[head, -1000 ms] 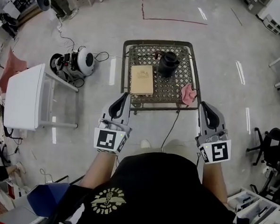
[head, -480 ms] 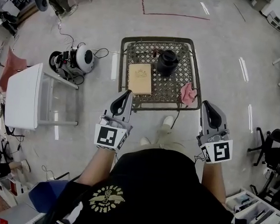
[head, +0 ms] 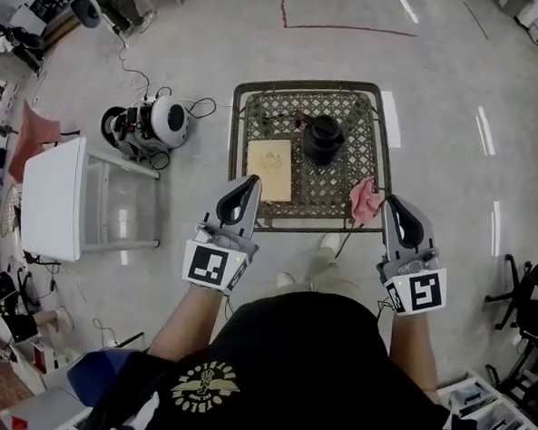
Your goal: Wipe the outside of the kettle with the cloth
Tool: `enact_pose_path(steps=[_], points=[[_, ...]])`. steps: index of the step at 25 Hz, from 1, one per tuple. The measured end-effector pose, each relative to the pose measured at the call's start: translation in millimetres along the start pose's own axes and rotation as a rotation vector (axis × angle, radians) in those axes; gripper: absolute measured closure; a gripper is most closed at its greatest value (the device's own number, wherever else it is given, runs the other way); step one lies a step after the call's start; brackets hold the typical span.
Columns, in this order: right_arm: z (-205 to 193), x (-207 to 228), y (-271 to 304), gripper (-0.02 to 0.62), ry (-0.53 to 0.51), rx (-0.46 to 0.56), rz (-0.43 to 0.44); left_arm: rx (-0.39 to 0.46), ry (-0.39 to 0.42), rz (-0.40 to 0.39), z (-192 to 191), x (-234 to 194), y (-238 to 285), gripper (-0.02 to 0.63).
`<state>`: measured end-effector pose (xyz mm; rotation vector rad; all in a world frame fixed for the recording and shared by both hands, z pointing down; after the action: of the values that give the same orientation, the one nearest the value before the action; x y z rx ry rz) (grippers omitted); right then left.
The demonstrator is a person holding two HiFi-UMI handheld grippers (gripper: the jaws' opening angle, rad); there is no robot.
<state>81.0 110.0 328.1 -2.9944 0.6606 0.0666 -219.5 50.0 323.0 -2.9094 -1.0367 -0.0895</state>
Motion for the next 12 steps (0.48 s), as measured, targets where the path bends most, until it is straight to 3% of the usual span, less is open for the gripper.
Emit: enact_pose_path(steps=[12], points=[[-12.9, 71.1, 44.0, 0.583, 0.02, -0.017, -0.022, -0.076, 0.009, -0.033, -11.3, 0.1, 88.3, 0.597]])
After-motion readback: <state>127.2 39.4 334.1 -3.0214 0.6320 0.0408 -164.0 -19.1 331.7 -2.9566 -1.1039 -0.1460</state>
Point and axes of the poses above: the fingertips, and each gripper's own axes: y forward along the fingers, x to its right, z out of its top, the point moved 8 cm from there along -y, backward along the fingers, and after that the axes turned 8 degrees about x, right-handed, at the moved point
